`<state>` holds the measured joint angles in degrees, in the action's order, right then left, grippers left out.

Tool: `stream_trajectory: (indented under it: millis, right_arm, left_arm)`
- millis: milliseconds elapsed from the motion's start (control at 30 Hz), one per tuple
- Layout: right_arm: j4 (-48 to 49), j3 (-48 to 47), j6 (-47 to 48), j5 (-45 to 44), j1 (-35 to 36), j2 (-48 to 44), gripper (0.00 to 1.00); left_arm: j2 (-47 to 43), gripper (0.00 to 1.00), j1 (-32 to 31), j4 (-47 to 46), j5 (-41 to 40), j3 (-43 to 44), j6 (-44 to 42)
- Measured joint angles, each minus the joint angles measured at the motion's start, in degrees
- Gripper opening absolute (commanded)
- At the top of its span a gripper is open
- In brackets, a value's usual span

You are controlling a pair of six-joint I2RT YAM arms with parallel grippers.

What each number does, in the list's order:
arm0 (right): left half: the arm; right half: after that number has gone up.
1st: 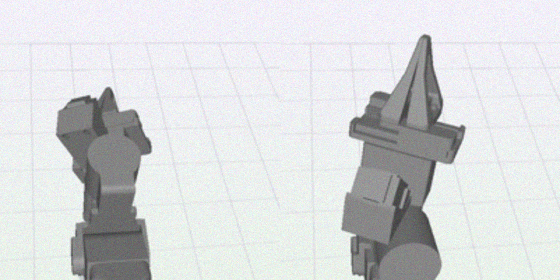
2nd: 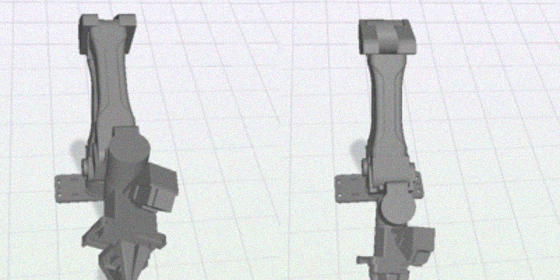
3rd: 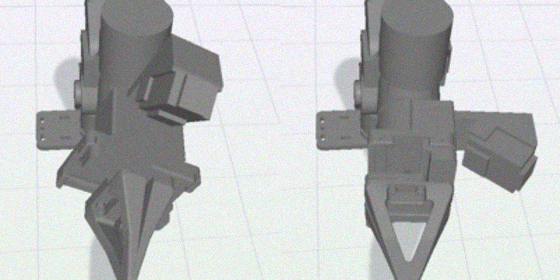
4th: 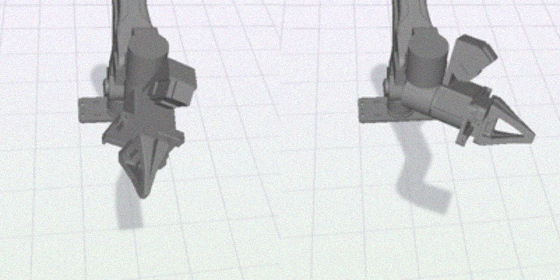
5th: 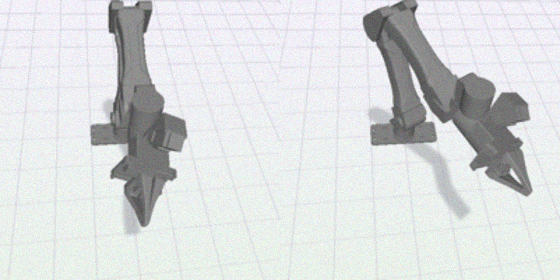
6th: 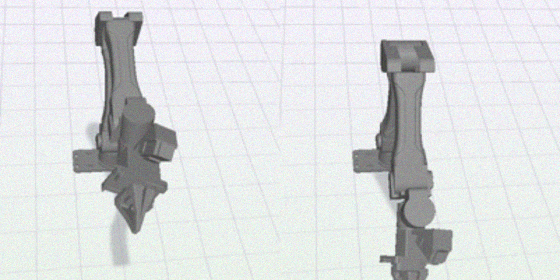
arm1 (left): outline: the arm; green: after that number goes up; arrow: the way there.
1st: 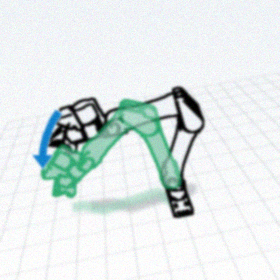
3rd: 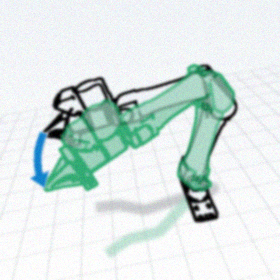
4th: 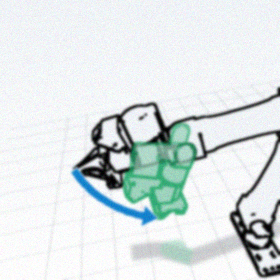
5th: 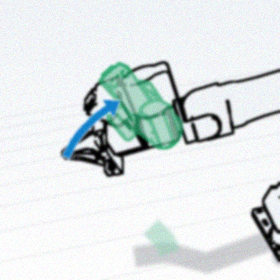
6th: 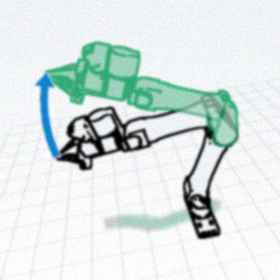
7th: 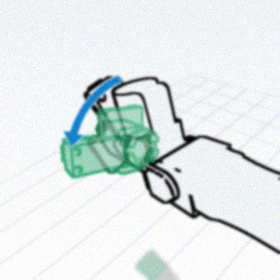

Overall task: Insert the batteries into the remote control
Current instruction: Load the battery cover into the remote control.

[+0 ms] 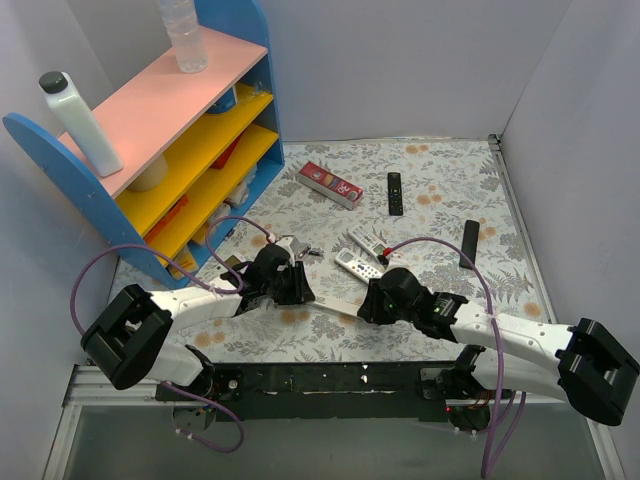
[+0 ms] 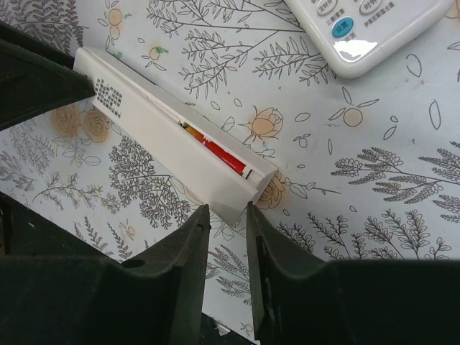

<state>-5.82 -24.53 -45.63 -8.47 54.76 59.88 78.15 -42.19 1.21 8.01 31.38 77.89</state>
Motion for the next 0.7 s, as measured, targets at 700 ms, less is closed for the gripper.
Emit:
stream_trajectory:
  millis: [700]
  right_arm:
    - [1.2,0.3,0.8,-1.4,-1.5,2.1,0.24]
  left_arm:
    - [0.0,0.33,-0.1,-0.2,0.6,-0.1,0.5]
